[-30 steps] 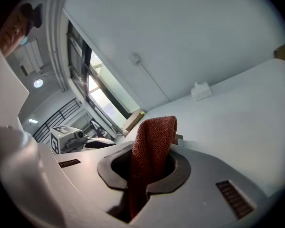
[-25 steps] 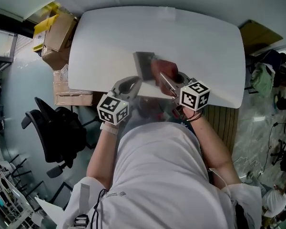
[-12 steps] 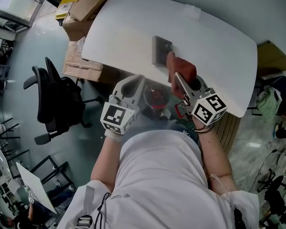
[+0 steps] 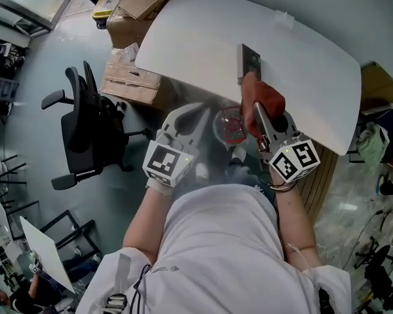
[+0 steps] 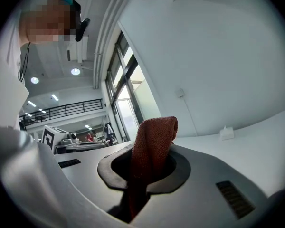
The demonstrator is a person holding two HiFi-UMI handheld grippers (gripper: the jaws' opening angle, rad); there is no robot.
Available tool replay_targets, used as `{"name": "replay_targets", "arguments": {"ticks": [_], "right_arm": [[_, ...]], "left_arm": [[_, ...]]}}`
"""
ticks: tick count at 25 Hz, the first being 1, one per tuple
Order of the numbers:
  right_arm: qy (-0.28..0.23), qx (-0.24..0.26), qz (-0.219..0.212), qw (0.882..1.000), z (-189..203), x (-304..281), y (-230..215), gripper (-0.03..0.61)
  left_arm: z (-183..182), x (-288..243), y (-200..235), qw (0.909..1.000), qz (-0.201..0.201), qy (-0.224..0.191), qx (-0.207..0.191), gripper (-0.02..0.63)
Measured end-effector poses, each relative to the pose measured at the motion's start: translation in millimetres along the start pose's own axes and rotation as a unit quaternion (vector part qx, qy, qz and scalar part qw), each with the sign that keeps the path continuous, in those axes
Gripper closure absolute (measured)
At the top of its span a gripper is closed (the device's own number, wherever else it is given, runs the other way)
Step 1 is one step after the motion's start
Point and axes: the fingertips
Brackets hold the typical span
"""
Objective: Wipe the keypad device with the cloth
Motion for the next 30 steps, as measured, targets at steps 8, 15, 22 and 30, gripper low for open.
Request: {"name": "replay_targets", "arguments": {"ticks": [8,15,22,30], "right_arm": [[-0.003,0.047,0.040,0.998,14,29,67,0.525],[0.002,0.114,0.077,0.991,21,54,90,0.526],[-0.011,0.125,0.070,0.990,6,73,86,0.526],[-0.022,0.124,0.069,0.990,-6,97,68,0.526]], "left_arm": [[5,54,-4,0.9988,0.044,-0.017,0.011,0.595],[9,67,-20,0.9972,0.067,-0.028,0.015,0.595],[-5,66,-45,0.9955,0.075,-0.056,0.005,0.598],[-23,51,-88,0.9926,0.098,-0.070,-0.010,0.603]]}}
Point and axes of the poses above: the fingertips, and each gripper's own axes: x backward along the fingers, y to its left, z out of its underside, and after that the axes turned 1 degree about x, right-handed
